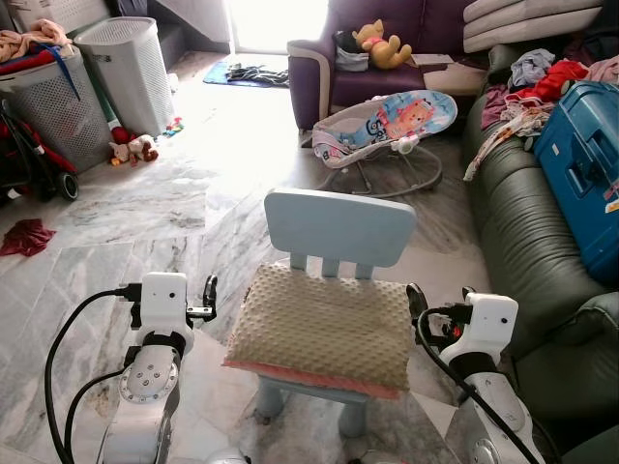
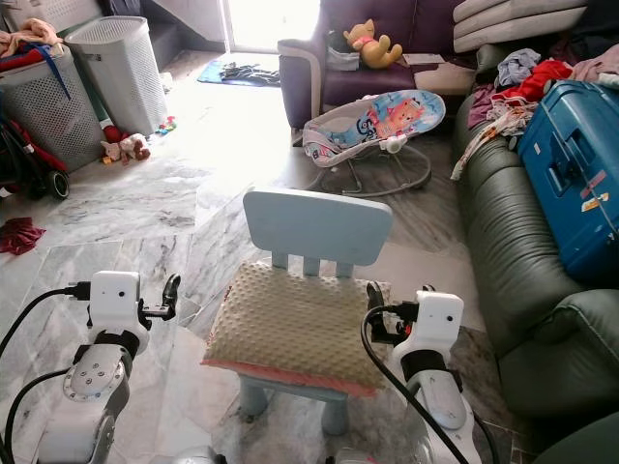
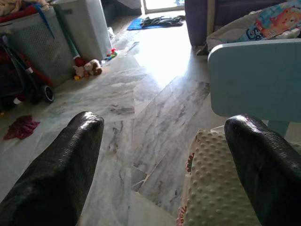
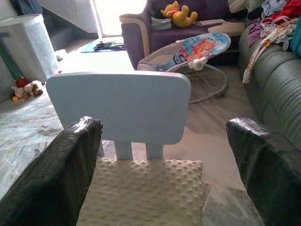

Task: Move the pillow to the sofa

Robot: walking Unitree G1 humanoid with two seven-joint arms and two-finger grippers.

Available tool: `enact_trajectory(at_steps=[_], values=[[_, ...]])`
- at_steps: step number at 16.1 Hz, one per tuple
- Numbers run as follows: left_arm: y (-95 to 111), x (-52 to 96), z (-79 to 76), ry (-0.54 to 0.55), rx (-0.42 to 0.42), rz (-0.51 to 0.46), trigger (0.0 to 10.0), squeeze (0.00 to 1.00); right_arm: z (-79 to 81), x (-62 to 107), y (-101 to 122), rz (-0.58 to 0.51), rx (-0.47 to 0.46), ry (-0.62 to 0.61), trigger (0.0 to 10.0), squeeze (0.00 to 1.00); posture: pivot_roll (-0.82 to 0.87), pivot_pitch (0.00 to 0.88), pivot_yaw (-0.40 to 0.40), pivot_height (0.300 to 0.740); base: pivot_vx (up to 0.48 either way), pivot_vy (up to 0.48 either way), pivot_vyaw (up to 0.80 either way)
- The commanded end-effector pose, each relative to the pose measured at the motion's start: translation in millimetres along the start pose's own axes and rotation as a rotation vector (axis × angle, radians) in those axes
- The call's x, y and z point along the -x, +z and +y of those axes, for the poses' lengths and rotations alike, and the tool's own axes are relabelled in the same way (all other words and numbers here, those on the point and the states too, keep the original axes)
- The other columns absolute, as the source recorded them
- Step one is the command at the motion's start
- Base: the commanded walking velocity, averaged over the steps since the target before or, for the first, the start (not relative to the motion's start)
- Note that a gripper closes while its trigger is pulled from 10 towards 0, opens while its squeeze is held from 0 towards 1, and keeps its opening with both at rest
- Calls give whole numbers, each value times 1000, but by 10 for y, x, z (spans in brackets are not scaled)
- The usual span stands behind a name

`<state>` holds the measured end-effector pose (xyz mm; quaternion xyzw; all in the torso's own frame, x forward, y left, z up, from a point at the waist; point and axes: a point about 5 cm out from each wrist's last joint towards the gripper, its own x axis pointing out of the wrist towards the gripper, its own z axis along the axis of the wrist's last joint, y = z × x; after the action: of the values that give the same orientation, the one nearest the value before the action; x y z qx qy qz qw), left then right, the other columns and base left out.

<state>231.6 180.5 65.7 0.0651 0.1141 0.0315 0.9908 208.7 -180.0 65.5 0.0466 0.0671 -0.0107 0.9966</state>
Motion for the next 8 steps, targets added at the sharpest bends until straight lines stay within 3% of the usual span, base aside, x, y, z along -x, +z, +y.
enact_trajectory(at_steps=[1, 8], values=[[8, 25, 53, 21, -4, -2, 10000, 0, 10, 9, 59, -27, 5, -2, 10000, 0, -27, 0, 27, 740, 0, 0, 0], [12, 40, 67, 29, 0, -4, 10000, 0, 10, 3, 44, -17, 7, 10, 10000, 0, -21, 0, 21, 740, 0, 0, 0]])
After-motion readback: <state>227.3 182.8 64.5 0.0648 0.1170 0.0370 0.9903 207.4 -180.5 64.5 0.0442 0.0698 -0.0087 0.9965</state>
